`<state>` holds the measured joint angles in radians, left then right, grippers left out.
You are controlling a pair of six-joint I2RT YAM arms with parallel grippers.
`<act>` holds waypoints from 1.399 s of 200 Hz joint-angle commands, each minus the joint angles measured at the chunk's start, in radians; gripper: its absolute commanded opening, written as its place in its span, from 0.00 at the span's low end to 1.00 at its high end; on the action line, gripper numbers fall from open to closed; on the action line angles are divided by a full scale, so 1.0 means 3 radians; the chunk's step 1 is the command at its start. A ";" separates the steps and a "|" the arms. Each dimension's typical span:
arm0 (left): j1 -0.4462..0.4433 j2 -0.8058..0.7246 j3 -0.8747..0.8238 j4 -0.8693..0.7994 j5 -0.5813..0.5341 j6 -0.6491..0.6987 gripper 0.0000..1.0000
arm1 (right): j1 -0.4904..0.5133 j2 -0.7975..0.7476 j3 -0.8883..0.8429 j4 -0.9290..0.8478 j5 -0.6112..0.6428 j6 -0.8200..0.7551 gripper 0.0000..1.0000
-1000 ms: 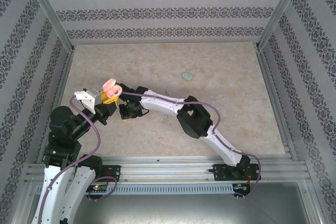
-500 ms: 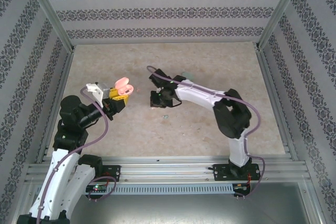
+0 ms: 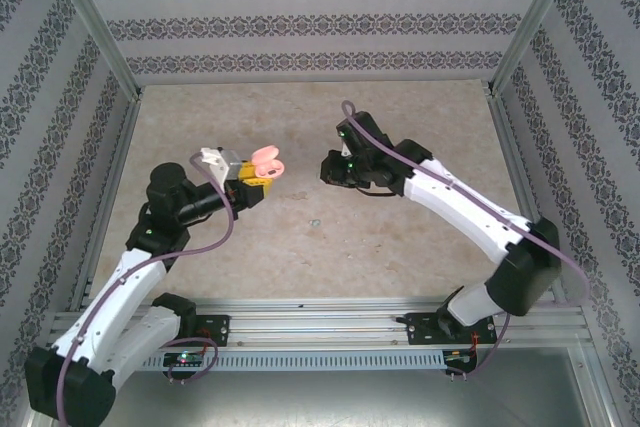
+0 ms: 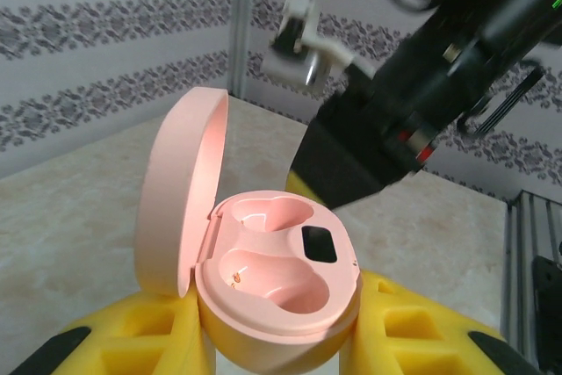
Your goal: Insert the wireless bluetooth earbuds into the charging case
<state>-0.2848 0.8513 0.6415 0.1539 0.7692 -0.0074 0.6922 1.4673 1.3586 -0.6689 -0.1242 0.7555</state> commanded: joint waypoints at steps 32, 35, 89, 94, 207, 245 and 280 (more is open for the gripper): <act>-0.0352 0.0451 0.0083 0.0639 -0.0285 0.0331 0.08 | 0.0172 -0.0496 0.0061 -0.0334 0.0338 -0.0079 0.14; -0.0361 0.0474 0.0093 0.0657 -0.0291 0.0331 0.08 | 0.0189 -0.0510 0.0070 -0.0342 0.0352 -0.0075 0.14; -0.0493 0.0692 0.0122 0.0862 -0.0369 0.0388 0.08 | 0.0495 -0.0462 0.0356 -0.0218 0.0371 -0.0077 0.14; -0.0501 0.0699 0.0127 0.0857 -0.0370 0.0397 0.08 | 0.0521 -0.0421 0.0403 -0.0206 0.0359 -0.0092 0.14; -0.0596 0.0445 -0.0039 0.0742 -0.0486 0.0459 0.08 | 0.0681 0.0212 0.0992 -0.0326 0.0304 -0.0301 0.14; -0.0603 0.0445 -0.0046 0.0742 -0.0473 0.0449 0.08 | 0.0699 0.0229 0.1028 -0.0327 0.0333 -0.0309 0.14; -0.0620 0.0448 -0.0043 0.0745 -0.0477 0.0449 0.08 | 0.0725 0.0253 0.1054 -0.0355 0.0366 -0.0331 0.14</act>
<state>-0.4519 1.0019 0.6338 0.3458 0.6167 0.1055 0.8928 1.5272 1.6413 -0.7528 -0.0391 0.6769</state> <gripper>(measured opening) 0.324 0.143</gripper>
